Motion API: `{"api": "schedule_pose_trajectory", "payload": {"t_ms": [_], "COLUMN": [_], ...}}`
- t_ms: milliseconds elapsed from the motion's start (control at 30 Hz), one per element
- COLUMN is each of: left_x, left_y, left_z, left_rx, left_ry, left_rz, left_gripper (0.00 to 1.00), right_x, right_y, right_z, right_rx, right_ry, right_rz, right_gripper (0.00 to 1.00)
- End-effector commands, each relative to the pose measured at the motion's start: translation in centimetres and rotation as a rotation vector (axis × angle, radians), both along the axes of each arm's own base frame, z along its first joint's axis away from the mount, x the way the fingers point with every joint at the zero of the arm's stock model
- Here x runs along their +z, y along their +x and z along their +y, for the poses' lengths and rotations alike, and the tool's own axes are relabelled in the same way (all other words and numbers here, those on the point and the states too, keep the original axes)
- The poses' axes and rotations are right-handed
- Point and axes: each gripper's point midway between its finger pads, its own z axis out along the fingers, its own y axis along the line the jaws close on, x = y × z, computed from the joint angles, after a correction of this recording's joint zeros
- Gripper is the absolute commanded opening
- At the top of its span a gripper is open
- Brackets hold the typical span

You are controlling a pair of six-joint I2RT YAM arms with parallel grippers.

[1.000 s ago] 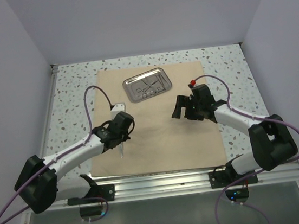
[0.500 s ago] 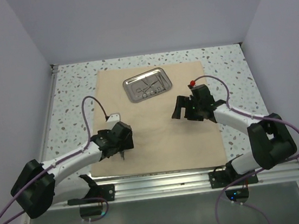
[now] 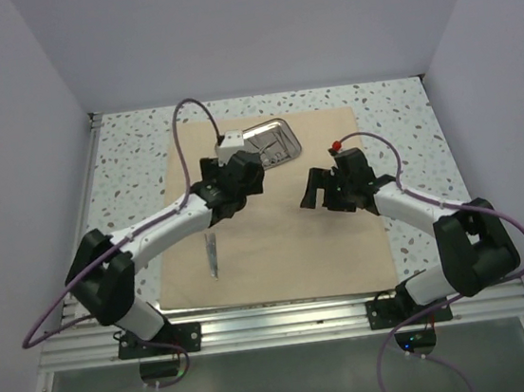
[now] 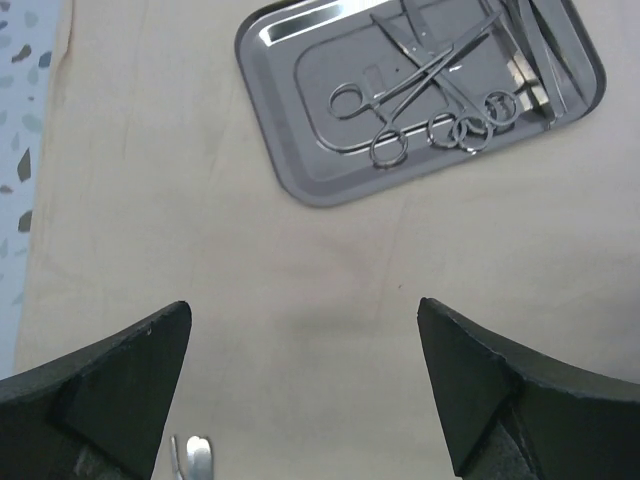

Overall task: Open and lay out the surgical kit
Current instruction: Pick up the medical item from the container.

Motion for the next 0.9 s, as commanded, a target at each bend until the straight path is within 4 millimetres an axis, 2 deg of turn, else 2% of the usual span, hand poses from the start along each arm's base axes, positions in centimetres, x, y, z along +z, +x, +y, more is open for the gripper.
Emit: {"api": "schedule_pose_trajectory", "payload": {"t_ms": [0,33,67,100,133,200,233,267,300,333,367,400,433,467,500,533,567,633,867], "left_x": [3.4,2.4,2.9,3.6,3.3,4.4,2.9,3.7,2.9,0.7,-0.1,0.0,-2.4,-1.7,-3.1,-5.7,-5.1,-7.6,-8.4], "left_y": [5.3,6.0,6.9,8.2,9.1,11.5,12.5,13.8,14.7,15.5,16.1,17.2,17.8,19.0,19.3,19.7,20.5,20.3,19.4], "left_z": [-1.9,-2.3,-2.6,-4.0,-4.7,-6.2,-6.5,-7.1,-7.4,-7.8,-8.0,-8.2,-8.5,-9.0,-8.8,-8.8,-9.2,-9.0,-8.9], "left_rx": [-0.019,-0.024,-0.043,-0.095,-0.14,-0.256,-0.303,-0.328,-0.386,-0.416,-0.441,-0.501,-0.525,-0.533,-0.555,-0.566,-0.576,-0.59,-0.63], "left_ry": [0.081,0.103,0.12,0.071,0.071,0.056,0.101,0.091,0.08,0.095,0.092,0.078,0.082,0.073,0.075,0.092,0.1,0.128,0.121], "left_rz": [-0.12,-0.103,-0.116,-0.166,-0.184,-0.261,-0.247,-0.268,-0.25,-0.215,-0.203,-0.208,-0.165,-0.181,-0.135,-0.083,-0.096,-0.028,0.004], "left_gripper": [0.99,0.99,0.99,0.99,0.99,0.99,0.99,0.98,0.97,0.96,0.96,0.96,0.95,0.93,0.92,0.91,0.9,0.88,0.84], "right_x": [1.7,1.7,1.7,1.6,1.5,1.0,1.1,1.0,1.1,1.2,1.4,1.8,1.9,2.1,2.4,2.2,2.3,2.1,2.1], "right_y": [1.3,1.4,1.6,1.7,1.8,1.7,1.8,1.8,1.8,1.8,1.8,1.9,1.8,1.8,1.9,1.8,1.8,1.8,1.8], "right_z": [0.2,0.0,-0.4,-0.4,-0.5,-0.3,-0.2,-0.3,-0.5,-0.8,-0.9,-1.1,-1.1,-1.2,-1.3,-1.4,-1.4,-1.3,-1.2], "right_rx": [0.006,-0.002,-0.018,-0.018,-0.021,-0.013,-0.011,-0.006,-0.015,-0.017,-0.019,-0.027,-0.027,-0.028,-0.031,-0.033,-0.032,-0.028,-0.023], "right_ry": [-0.005,-0.017,-0.034,-0.04,-0.043,-0.045,-0.043,-0.05,-0.06,-0.07,-0.075,-0.08,-0.08,-0.083,-0.083,-0.087,-0.088,-0.088,-0.086], "right_rz": [-0.066,-0.073,-0.079,-0.079,-0.077,-0.06,-0.059,-0.058,-0.06,-0.062,-0.069,-0.085,-0.089,-0.095,-0.104,-0.1,-0.101,-0.093,-0.094], "right_gripper": [0.98,0.98,0.98,0.98,0.98,0.99,0.98,0.98,0.98,0.98,0.98,0.98,0.99,0.98,0.99,0.98,0.98,0.98,0.98]}}
